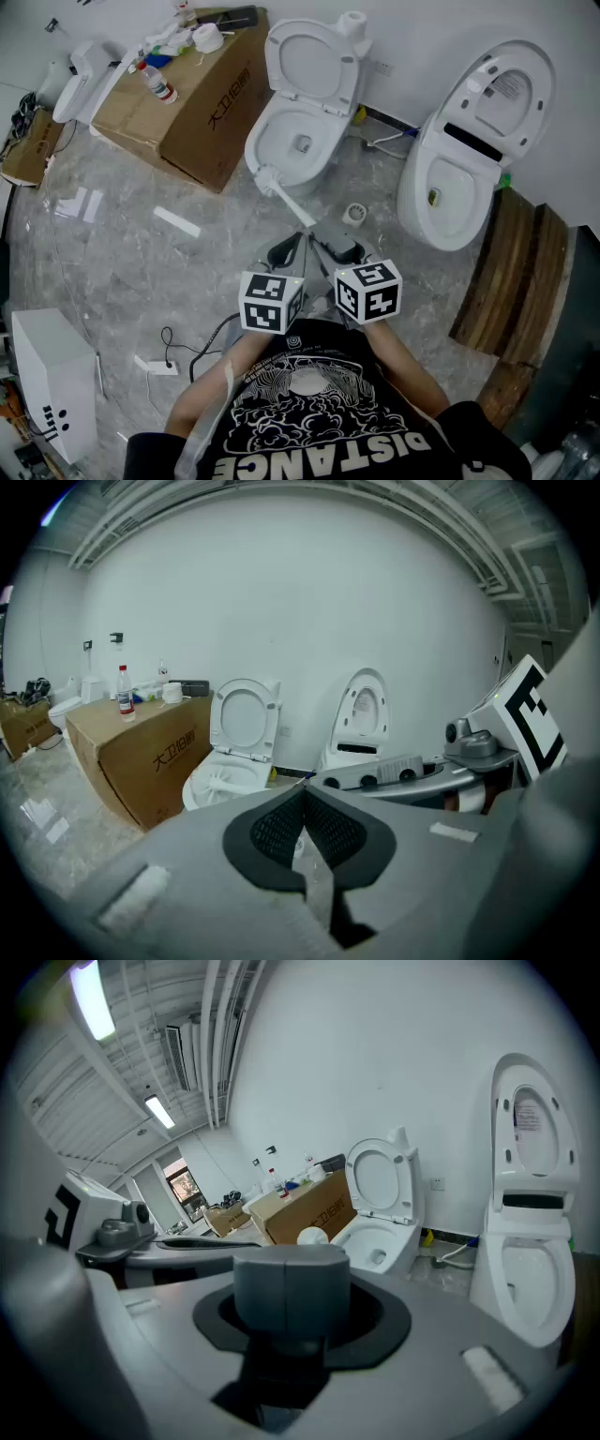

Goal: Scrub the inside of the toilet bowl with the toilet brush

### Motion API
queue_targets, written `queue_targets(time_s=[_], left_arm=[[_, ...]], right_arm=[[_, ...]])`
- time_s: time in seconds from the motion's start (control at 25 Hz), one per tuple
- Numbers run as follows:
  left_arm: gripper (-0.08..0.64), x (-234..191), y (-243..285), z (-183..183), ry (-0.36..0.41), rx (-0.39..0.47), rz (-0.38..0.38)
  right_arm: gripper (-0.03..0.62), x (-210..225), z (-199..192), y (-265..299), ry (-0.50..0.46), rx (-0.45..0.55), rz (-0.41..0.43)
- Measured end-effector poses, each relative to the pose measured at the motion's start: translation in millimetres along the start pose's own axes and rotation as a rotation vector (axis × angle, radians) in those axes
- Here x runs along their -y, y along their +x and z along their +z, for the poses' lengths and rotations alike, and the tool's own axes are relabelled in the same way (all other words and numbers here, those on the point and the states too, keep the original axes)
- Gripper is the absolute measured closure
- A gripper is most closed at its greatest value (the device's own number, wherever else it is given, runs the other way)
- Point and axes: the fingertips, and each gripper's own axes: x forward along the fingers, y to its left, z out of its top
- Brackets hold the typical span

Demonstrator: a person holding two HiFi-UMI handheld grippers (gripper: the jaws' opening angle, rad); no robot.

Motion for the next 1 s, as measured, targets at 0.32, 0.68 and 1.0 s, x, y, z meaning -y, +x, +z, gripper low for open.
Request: queue_targets(time_s=[0.32,0.68,1.0], left_arm=[[0.568,4,5,1,-0.001,-0.005,-0.001],[0.568,-23,18,0,-0.030,-0.020,-0.016],[0.568,-69,59,18,-0.057,-0.049,-0.067]], right_arm=[[0.428,8,-4,-3,0.047,-0.004,0.016],[0.428,11,-6,20,0.070,-0.032,-0.018],[0.428,25,12,73,0.084,-0.080,-0.066]])
